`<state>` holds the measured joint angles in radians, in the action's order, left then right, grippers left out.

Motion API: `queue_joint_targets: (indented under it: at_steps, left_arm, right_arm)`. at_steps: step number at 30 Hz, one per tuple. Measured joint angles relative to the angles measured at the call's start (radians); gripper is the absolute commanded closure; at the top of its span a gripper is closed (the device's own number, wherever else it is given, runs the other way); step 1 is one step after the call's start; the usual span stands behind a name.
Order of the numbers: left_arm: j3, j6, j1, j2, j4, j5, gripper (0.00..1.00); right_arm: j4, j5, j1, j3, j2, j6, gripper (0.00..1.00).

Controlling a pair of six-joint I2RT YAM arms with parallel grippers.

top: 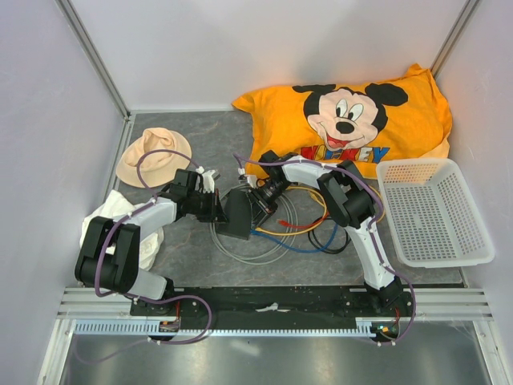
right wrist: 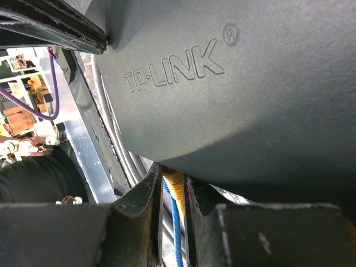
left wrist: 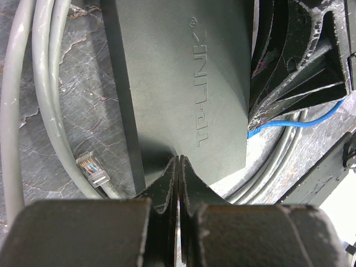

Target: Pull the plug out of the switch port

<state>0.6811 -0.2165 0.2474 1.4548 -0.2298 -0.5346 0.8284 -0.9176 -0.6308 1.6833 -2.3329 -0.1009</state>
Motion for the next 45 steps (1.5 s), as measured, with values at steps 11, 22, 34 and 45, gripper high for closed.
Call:
queue_joint_targets:
  at_steps: [11, 22, 34, 45]
  left_arm:
    - [0.000, 0.000, -0.005, 0.007, 0.002, -0.017, 0.98]
    - [0.000, 0.000, -0.005, 0.007, 0.002, -0.017, 0.98]
    - [0.000, 0.000, -0.005, 0.008, 0.002, -0.019, 0.98]
    - [0.000, 0.000, -0.004, 0.014, 0.001, -0.036, 0.99]
  right_arm:
    - [0.005, 0.002, 0.000, 0.002, 0.002, -0.021, 1.00]
    - [-0.076, -0.001, 0.006, -0.064, 0.042, -0.013, 1.00]
    - [-0.036, -0.010, 0.007, -0.048, 0.034, -0.071, 1.00]
    - [0.070, -0.047, 0.041, -0.063, 0.026, -0.175, 1.00]
